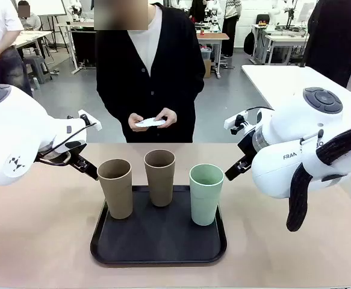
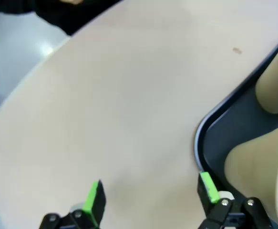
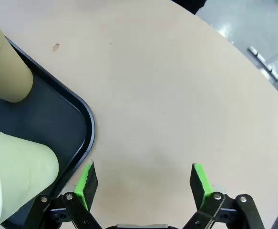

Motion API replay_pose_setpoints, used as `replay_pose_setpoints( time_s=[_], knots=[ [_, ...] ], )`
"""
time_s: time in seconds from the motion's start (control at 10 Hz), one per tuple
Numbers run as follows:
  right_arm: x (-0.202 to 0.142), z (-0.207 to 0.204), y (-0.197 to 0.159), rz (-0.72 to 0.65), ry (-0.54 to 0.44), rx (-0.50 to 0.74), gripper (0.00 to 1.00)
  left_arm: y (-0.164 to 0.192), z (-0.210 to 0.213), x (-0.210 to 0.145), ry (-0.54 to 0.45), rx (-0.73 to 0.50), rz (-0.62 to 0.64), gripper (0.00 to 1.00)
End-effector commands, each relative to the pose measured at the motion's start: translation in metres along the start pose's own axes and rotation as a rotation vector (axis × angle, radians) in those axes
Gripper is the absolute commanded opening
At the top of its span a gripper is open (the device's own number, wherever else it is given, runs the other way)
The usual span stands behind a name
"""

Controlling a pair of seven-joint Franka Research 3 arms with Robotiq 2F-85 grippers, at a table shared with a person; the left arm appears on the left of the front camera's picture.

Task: Place coasters on the table and set cups on them.
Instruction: Pick up one Reusable plastic cup and place it on a coaster set by the human.

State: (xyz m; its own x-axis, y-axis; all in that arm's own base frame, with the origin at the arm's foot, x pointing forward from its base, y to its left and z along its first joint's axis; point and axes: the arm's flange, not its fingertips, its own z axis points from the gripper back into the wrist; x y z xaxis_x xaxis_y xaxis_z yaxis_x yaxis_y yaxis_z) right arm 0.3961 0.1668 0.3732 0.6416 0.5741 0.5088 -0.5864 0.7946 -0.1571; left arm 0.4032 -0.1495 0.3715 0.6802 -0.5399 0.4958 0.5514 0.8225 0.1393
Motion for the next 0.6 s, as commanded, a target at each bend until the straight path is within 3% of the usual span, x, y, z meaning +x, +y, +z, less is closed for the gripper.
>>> replay_pose_setpoints(
  time_s=[0.0, 0.5],
  knots=[
    [0.0000, 0.0000, 0.0000, 0.000, 0.000, 0.000, 1.00, 0.0000, 0.0000, 0.0000, 0.000, 0.000, 0.000, 1.00],
    [0.0000, 0.0000, 0.0000, 0.000, 0.000, 0.000, 1.00, 0.0000, 0.0000, 0.0000, 0.000, 0.000, 0.000, 1.00]
  ],
)
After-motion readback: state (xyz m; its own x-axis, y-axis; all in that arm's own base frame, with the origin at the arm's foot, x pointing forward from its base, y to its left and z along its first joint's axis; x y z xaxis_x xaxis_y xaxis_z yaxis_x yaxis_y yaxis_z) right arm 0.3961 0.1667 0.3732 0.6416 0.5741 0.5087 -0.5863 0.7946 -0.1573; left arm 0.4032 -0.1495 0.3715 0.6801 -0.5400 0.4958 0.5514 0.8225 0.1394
